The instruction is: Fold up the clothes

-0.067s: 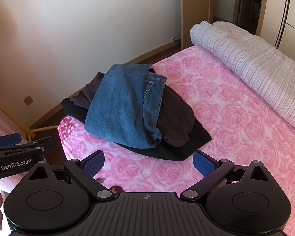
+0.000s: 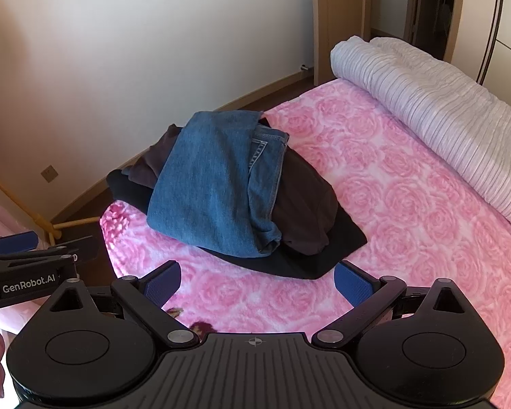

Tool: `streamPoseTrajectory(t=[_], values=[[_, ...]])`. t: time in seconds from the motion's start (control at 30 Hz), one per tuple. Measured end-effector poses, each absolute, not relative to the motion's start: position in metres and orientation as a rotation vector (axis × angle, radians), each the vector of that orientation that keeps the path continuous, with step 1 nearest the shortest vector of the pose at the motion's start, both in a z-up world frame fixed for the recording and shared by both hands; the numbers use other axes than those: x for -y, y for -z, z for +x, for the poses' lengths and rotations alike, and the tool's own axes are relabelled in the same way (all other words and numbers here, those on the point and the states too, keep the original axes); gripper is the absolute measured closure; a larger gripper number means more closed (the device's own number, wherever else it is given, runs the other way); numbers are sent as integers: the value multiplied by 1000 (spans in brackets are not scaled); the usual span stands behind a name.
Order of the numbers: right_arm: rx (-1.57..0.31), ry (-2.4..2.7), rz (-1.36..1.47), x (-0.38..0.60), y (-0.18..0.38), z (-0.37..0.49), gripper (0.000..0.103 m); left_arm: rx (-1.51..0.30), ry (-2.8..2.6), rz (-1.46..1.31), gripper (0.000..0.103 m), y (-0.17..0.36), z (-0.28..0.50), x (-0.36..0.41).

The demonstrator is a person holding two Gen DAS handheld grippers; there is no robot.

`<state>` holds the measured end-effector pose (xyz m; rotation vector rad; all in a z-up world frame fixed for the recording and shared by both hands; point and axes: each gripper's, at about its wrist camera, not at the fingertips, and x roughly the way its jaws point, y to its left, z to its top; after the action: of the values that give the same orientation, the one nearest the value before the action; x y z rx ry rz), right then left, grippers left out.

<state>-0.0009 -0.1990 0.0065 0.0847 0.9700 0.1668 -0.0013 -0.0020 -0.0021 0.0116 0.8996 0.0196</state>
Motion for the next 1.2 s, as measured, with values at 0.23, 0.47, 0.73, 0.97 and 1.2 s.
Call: streamPoseTrajectory(t=[0.23, 0.47, 0.73, 0.97, 1.2], values=[[-978, -154, 84, 199, -2, 0, 3, -902, -19, -21, 14, 13, -9, 4], [-977, -157, 84, 199, -8, 6, 3, -931, -27, -44, 14, 15, -2, -3], [-970, -166, 92, 207, -5, 3, 3, -935, -33, -35, 14, 16, -1, 0], [-970, -160, 103, 212, -3, 2, 3, -944, -33, -28, 14, 16, -1, 6], [-970, -157, 109, 218, -3, 4, 3, -941, -29, -25, 14, 16, 0, 9]])
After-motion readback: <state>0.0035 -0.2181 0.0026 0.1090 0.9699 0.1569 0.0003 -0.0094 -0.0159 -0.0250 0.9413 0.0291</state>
